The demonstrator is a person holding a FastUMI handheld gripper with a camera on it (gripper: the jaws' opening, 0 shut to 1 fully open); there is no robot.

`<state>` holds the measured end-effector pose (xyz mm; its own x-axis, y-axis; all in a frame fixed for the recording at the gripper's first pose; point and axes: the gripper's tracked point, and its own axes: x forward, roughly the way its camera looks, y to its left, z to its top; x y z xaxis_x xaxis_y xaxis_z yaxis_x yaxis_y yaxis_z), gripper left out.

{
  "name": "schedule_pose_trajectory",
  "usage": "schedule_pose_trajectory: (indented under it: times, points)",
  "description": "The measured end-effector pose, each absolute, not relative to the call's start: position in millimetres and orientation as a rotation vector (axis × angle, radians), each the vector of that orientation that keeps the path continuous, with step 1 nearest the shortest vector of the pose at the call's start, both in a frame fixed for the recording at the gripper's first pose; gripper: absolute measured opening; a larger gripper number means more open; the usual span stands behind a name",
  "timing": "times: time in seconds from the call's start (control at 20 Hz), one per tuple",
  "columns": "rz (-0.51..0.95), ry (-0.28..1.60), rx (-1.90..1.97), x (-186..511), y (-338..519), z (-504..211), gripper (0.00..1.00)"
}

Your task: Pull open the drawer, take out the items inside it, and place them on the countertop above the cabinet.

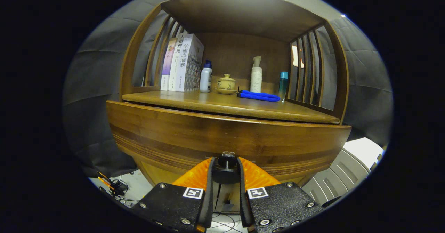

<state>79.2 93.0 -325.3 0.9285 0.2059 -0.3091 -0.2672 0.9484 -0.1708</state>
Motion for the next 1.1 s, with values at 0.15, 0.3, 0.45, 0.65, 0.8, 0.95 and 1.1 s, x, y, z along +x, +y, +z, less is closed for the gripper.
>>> schedule_pose_trajectory:
  times: [0.15, 0.3, 0.45, 0.65, 0.8, 0.95, 1.1]
  points:
    - [0.246, 0.287, -0.212, 57, 88, -323, 0.32]
    - [0.243, 0.280, -0.216, 34, 83, -320, 0.32]
    - [0.252, 0.290, -0.237, 12, 80, -320, 0.32]
    - [0.267, 0.300, -0.236, -10, 75, -319, 0.32]
    - [0.261, 0.322, -0.218, -26, 74, -318, 0.32]
    - [0.269, 0.322, -0.240, -37, 74, -318, 0.32]
    - [0.281, 0.320, -0.236, -39, 75, -317, 0.32]
